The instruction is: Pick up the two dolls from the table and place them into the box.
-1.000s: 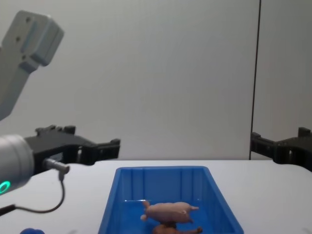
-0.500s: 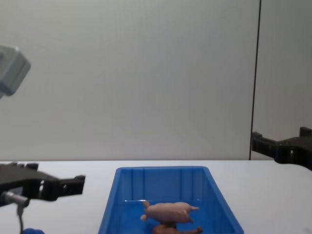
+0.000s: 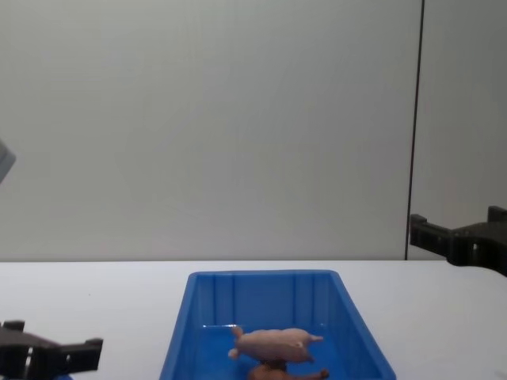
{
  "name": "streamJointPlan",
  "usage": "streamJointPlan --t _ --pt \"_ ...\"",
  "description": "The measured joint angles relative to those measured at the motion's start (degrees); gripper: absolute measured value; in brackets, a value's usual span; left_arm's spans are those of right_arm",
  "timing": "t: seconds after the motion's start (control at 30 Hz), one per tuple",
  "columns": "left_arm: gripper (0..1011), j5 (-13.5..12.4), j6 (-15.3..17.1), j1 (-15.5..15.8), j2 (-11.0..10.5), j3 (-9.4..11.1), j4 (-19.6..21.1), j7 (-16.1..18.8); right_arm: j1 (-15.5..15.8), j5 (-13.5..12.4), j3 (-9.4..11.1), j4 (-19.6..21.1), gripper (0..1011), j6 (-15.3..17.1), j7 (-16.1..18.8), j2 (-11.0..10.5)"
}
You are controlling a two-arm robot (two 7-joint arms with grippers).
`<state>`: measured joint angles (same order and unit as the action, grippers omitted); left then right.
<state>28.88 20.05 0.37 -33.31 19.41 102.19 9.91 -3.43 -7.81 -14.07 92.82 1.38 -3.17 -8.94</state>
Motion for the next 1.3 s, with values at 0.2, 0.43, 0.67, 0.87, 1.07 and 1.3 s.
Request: streamJointPlan --t 0.2,0.43,0.67,0.87,1.07,1.3 --pt "1000 0.59 0.15 -0.30 0.27 -0.10 -1.39 -0.24 0.00 0.00 0.00 0.01 1001 0.01 -0.01 0.00" --pt "834 0.67 0.27 0.30 1.31 -0.03 -4.17 -2.17 0.01 0.00 0.00 0.01 1001 0.00 -0.01 0.00" --pt "619 0.16 0.29 1.21 2.35 0.11 -6.67 -3.80 0.00 0.00 0.00 0.01 1001 0.00 0.00 0.00" --pt "458 -0.51 -0.20 1.73 2.91 0.13 -7.95 -4.69 0.01 0.00 0.00 0.01 1001 0.01 0.00 0.00" --pt "400 -1.22 -1.09 1.85 3.04 0.00 -8.15 -4.99 0.01 0.01 0.00 0.01 1001 0.00 0.00 0.01" --pt "299 -2.47 -2.91 1.82 2.79 -0.49 -6.83 -5.08 0.01 0.01 0.00 0.00 1001 0.01 0.00 0.01"
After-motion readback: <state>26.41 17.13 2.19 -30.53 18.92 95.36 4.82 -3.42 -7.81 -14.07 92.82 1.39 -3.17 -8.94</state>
